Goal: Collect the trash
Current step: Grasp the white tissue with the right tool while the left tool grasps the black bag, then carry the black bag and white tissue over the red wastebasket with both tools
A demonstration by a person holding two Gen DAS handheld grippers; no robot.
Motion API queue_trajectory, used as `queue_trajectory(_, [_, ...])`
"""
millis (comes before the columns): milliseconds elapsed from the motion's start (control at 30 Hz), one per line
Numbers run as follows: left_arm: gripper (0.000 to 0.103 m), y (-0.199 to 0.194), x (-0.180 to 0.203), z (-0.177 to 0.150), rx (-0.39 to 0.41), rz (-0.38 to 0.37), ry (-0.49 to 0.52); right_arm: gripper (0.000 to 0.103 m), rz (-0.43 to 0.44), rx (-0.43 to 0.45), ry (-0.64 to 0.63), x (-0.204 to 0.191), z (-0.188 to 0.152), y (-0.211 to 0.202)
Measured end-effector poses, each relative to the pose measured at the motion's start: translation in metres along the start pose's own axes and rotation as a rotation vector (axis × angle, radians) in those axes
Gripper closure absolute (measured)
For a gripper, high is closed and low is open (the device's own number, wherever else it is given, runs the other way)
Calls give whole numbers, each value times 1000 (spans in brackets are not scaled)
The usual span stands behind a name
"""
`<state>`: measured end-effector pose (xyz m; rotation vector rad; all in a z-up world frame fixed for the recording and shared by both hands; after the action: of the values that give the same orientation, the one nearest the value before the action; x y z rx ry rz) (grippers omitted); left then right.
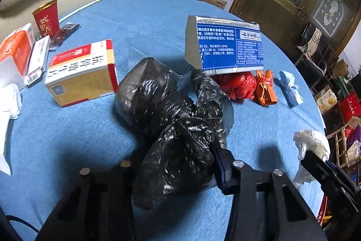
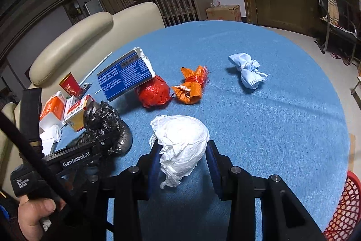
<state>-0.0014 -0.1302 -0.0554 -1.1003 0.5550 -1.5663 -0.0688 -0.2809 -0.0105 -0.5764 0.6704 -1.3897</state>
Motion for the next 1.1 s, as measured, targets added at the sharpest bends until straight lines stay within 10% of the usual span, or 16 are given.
queue_trajectory(1100, [61, -105, -1, -38, 127, -11, 89, 61, 29, 70, 62, -30, -40, -63])
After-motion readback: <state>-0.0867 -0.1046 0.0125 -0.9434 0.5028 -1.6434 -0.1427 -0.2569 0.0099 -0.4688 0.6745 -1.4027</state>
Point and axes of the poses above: each gripper's, at about its wrist camera, not at the fingertips, and y roughly the way its jaws point, x to its right, z to its top, the point moved 10 cm from there along y, roughly the way its jaws point, and after that the axes turned 15 degrees about -y, right-handed, at the moved point
